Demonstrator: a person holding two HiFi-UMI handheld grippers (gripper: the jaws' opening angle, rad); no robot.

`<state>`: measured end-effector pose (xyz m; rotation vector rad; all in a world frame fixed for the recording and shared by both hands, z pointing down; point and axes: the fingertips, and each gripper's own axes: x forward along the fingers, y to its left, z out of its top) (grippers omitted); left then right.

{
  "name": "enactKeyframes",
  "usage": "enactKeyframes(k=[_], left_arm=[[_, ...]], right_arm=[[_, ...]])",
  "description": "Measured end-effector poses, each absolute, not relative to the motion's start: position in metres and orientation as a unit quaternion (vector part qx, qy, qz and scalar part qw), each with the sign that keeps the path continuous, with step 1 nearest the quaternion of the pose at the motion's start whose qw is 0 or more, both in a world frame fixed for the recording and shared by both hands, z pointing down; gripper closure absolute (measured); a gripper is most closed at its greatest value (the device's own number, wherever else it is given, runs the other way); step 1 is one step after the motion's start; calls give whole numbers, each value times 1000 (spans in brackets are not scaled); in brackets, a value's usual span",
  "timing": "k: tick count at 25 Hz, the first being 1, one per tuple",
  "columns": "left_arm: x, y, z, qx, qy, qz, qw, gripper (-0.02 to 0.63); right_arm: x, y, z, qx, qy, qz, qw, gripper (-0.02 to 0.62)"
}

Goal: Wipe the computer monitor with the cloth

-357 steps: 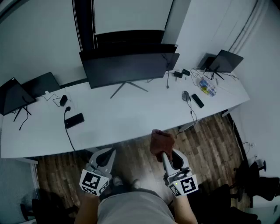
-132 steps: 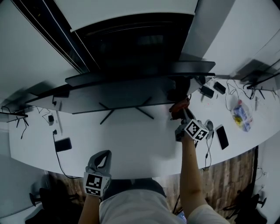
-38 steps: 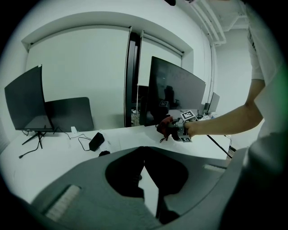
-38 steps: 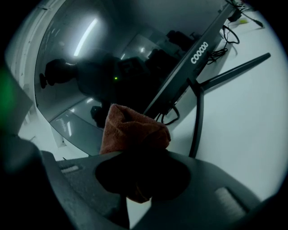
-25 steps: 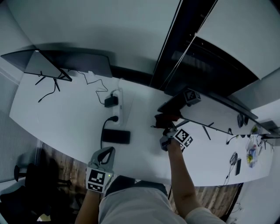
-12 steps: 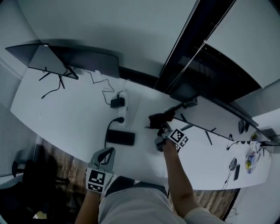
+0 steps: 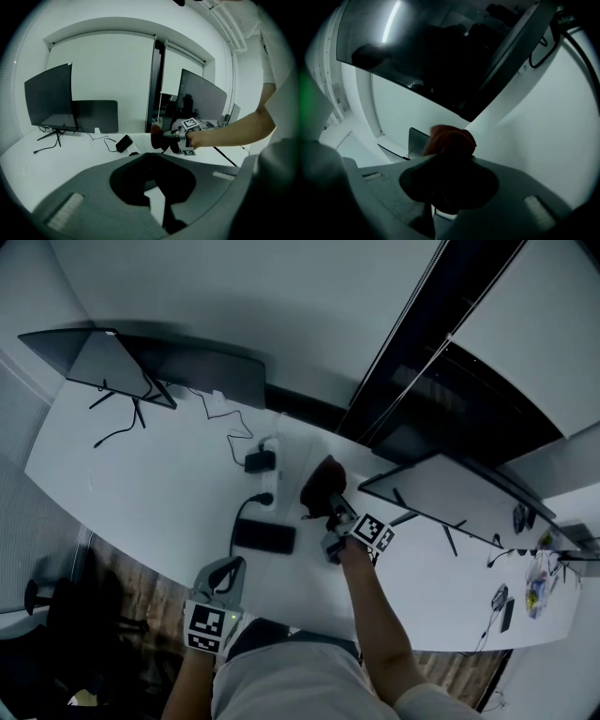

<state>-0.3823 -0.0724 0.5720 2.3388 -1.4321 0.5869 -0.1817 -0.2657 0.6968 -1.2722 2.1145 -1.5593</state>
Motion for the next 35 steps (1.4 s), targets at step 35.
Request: enactKeyframes(k=[35], left_arm=[[-352,-70,559,847,-473,197,144,597]], right_arm=[[-130,-256,614,-455,645,-519,329,499]])
